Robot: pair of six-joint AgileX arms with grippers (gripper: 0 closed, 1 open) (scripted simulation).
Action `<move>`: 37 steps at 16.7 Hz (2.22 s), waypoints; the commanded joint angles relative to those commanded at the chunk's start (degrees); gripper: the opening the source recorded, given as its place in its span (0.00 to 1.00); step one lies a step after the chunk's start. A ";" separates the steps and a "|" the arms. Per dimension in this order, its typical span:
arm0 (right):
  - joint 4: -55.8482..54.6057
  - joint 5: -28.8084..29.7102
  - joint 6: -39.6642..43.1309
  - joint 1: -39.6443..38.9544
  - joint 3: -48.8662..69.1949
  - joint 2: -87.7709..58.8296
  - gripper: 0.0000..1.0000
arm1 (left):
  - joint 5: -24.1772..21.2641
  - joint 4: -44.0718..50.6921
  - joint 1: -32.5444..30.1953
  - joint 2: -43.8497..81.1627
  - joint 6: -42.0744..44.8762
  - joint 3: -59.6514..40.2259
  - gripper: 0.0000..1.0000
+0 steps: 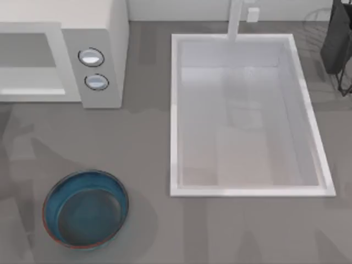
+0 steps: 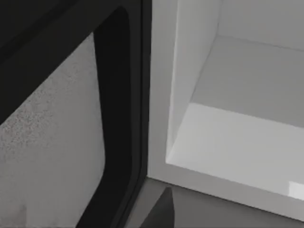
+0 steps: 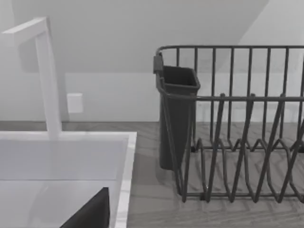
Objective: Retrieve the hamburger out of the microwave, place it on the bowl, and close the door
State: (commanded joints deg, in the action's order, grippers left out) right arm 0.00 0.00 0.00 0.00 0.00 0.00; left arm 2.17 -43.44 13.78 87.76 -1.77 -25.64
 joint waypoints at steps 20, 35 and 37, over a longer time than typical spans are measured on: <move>0.00 0.00 0.00 0.00 0.00 0.00 1.00 | 22.77 112.22 -45.85 34.87 -126.44 -57.57 0.00; 0.00 0.00 0.00 0.00 0.00 0.00 1.00 | 31.49 143.45 -60.01 49.72 -160.39 -64.42 0.00; 0.00 0.00 0.00 0.00 0.00 0.00 1.00 | 31.82 142.47 -59.64 49.60 -160.14 -63.42 0.00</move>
State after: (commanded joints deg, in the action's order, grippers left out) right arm 0.00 0.00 0.00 0.00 0.00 0.00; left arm 34.00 99.03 -45.86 137.36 -161.91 -89.06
